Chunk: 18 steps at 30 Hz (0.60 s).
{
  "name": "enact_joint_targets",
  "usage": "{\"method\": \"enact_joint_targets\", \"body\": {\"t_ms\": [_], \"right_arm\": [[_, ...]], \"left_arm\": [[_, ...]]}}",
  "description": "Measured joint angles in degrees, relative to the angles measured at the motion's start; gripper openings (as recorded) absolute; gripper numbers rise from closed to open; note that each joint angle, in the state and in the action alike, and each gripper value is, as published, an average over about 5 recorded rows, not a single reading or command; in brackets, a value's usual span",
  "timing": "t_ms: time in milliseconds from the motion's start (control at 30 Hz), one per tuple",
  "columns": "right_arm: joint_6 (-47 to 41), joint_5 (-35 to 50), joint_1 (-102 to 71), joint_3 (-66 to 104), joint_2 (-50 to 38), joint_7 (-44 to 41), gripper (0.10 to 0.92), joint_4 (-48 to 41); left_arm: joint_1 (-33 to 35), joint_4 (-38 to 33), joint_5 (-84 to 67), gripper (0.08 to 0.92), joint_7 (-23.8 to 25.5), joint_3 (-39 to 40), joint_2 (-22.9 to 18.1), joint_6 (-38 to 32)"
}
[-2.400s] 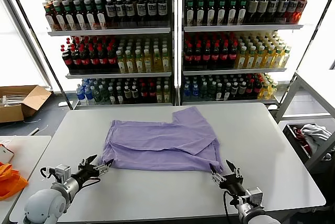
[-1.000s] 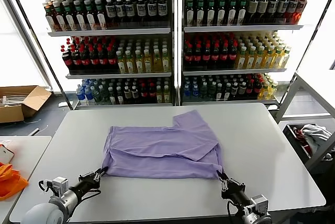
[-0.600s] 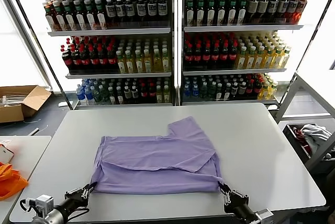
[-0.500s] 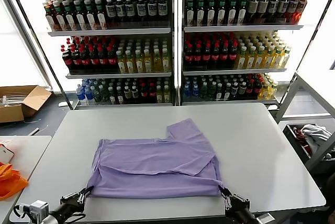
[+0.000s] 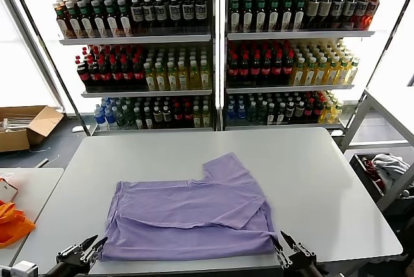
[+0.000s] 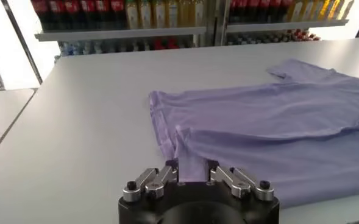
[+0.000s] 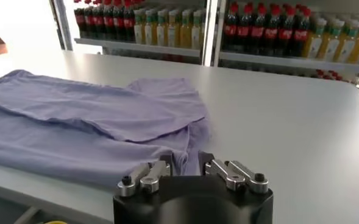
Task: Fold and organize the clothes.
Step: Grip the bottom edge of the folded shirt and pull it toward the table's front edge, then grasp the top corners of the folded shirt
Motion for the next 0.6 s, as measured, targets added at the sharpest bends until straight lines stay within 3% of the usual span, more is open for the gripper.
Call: {"method": "enact_joint_targets", "body": {"t_ms": [333,500,600], "right_arm": [[-3.14,9.62,20.08,-2.99,-6.22,-4.35,0.794,-10.22],[-5.39,13.26,32.58,-8.46,-7.23,-7.10,0.822,-18.93],[-6.68,14.68,39.52,-12.20,-7.12,-8.50,0.823,-24.56]], "left_arm": [[-6.74,2.74,-4.75,0.682,-0.24,1.38,6.67,0.40],[-13.11,7.20,-7.04,0.802,0.18,5.19,11.34,0.52],[-17.70,10.51,-7.97,0.820,0.42,8.16,13.75,0.56]]}}
